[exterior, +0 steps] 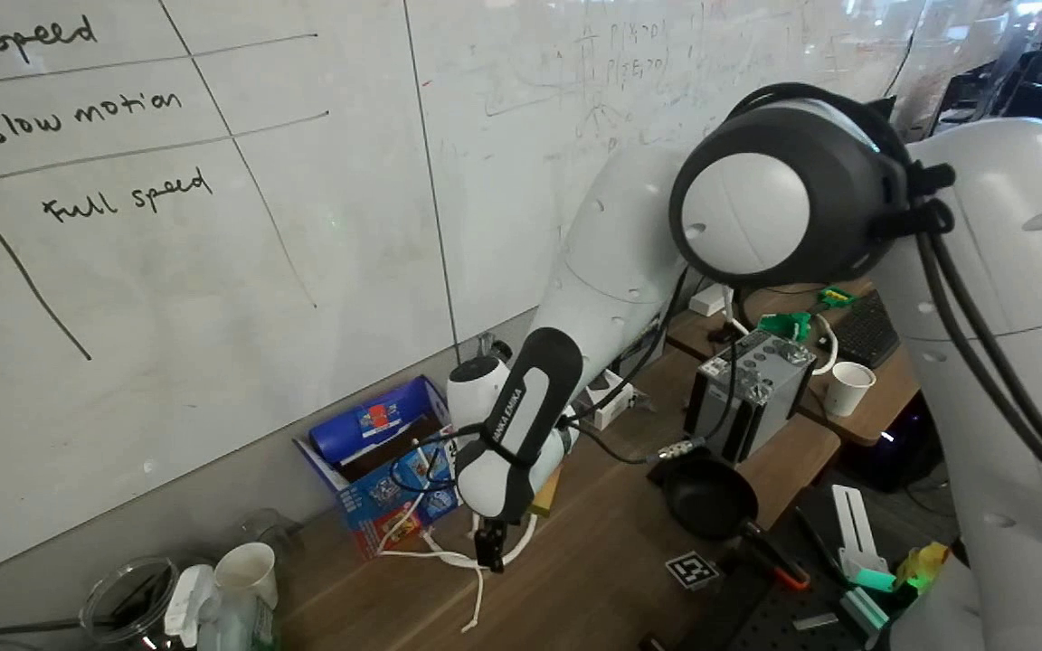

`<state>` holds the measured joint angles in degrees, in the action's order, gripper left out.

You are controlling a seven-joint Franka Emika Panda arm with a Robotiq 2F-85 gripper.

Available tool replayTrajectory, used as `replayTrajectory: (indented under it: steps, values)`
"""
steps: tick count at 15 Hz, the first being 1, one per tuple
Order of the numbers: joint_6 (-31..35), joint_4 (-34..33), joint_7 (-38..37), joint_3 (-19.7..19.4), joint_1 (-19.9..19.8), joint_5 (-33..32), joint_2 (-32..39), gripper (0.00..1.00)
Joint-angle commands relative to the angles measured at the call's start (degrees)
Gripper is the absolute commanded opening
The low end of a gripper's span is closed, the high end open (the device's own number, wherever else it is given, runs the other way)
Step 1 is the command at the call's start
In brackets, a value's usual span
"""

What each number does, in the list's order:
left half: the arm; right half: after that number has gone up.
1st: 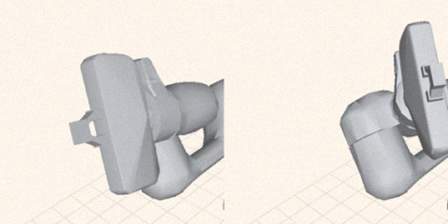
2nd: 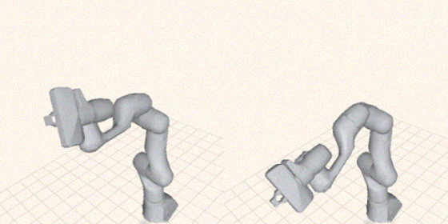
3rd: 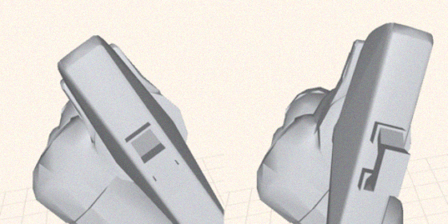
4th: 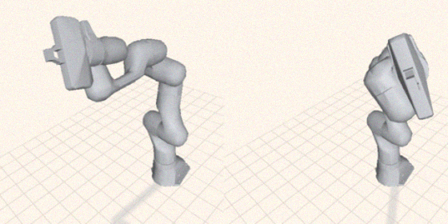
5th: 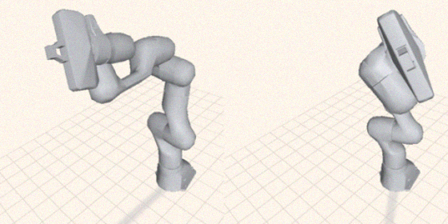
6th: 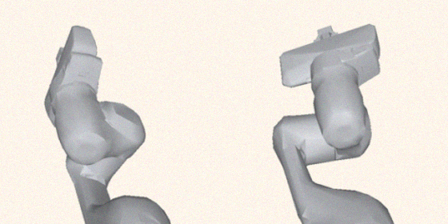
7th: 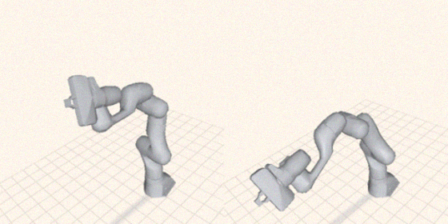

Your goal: Pick up the ropes and put them in the blue box.

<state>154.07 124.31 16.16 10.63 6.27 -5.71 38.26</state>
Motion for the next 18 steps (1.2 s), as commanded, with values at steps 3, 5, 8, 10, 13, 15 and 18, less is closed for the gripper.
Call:
replayTrajectory:
  steps: [3,5,8,10,13,15,18]
  values:
    - [6.21,-7.51,0.52,0.70,0.35,-1.15,8.45,1.00]
    - [7.27,-10.27,0.43,0.61,0.61,-1.47,11.14,1.00]
    - [7.62,-13.89,0.65,0.83,0.56,-1.82,14.67,1.00]
    - [7.53,-16.04,0.71,0.98,0.54,-1.84,16.65,1.00]
    - [8.44,-18.45,0.62,0.64,0.84,-2.11,19.47,1.00]
    - [9.09,-19.70,0.43,0.38,1.32,-2.47,20.89,1.00]
    - [10.31,-21.31,0.09,-0.25,2.39,-3.71,22.76,1.00]
